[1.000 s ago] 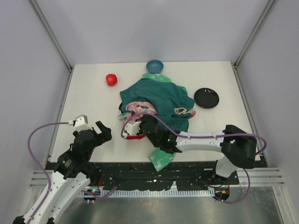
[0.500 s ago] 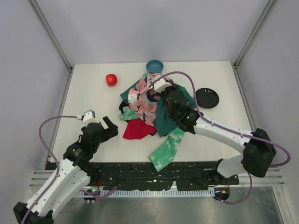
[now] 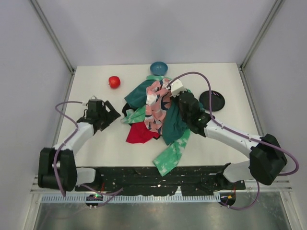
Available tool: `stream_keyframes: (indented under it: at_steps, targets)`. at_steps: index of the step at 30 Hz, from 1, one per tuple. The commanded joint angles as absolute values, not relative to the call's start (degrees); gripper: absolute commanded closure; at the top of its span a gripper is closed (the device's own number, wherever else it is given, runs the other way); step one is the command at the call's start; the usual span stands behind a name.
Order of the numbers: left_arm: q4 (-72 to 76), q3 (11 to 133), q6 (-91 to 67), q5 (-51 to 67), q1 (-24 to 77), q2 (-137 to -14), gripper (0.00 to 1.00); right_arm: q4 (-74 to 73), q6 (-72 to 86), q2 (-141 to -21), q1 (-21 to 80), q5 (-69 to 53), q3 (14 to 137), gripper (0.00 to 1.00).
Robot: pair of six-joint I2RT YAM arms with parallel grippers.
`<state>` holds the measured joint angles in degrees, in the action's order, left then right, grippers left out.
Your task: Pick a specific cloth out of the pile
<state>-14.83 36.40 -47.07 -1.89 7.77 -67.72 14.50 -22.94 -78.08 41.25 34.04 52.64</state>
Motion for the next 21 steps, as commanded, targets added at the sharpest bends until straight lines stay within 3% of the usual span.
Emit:
stream_keyframes:
  at_steps: [1,6,16,19,21]
  targets:
    - [-7.55,47.35,-43.87,9.74,5.71,-81.00,0.17,13.54,-17.67,-75.32,40.61,31.64,50.72,0.95]
    - [-13.70,58.43,-41.58,11.43,5.97,-94.20,0.35,13.19,-14.77,-74.97,40.43,33.13,47.73,0.95]
    - [-15.47,64.24,-41.22,10.63,7.20,-104.93,0.49,11.87,-12.75,-72.16,40.34,33.93,45.62,0.95]
    - [-15.56,65.47,-41.31,11.51,8.26,-106.96,0.58,11.25,-12.22,-71.55,40.25,34.19,45.35,0.94]
    - [-15.47,65.30,-41.66,12.13,9.14,-107.84,0.70,11.42,-12.04,-71.11,40.25,34.28,44.83,0.95]
